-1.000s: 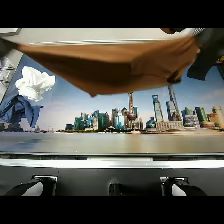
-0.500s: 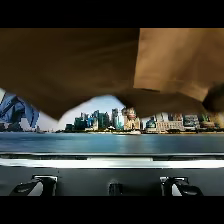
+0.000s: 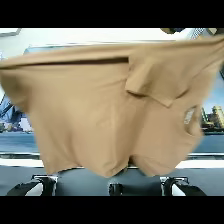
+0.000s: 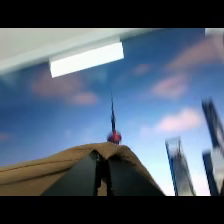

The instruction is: Fold the clothes and pants, and hang the long-sleeved shirts on hangers.

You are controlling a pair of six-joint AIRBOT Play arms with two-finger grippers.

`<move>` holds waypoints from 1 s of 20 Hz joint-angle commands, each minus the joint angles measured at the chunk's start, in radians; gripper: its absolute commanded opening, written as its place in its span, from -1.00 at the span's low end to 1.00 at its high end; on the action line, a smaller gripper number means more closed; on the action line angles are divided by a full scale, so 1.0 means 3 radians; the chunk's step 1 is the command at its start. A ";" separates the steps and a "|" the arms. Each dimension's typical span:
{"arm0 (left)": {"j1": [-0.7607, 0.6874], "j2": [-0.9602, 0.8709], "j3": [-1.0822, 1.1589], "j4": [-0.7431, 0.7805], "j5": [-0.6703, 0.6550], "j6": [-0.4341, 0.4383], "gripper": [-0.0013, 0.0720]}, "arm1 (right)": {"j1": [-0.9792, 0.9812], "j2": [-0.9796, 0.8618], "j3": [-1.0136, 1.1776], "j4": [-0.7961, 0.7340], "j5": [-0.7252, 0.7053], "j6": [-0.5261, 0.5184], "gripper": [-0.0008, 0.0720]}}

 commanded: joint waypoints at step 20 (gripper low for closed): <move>-0.0622 -0.2347 -0.0369 0.0036 0.1157 -0.0135 -0.92 | -0.0004 -0.2148 -0.0744 -0.0520 -0.0478 0.0085 -0.90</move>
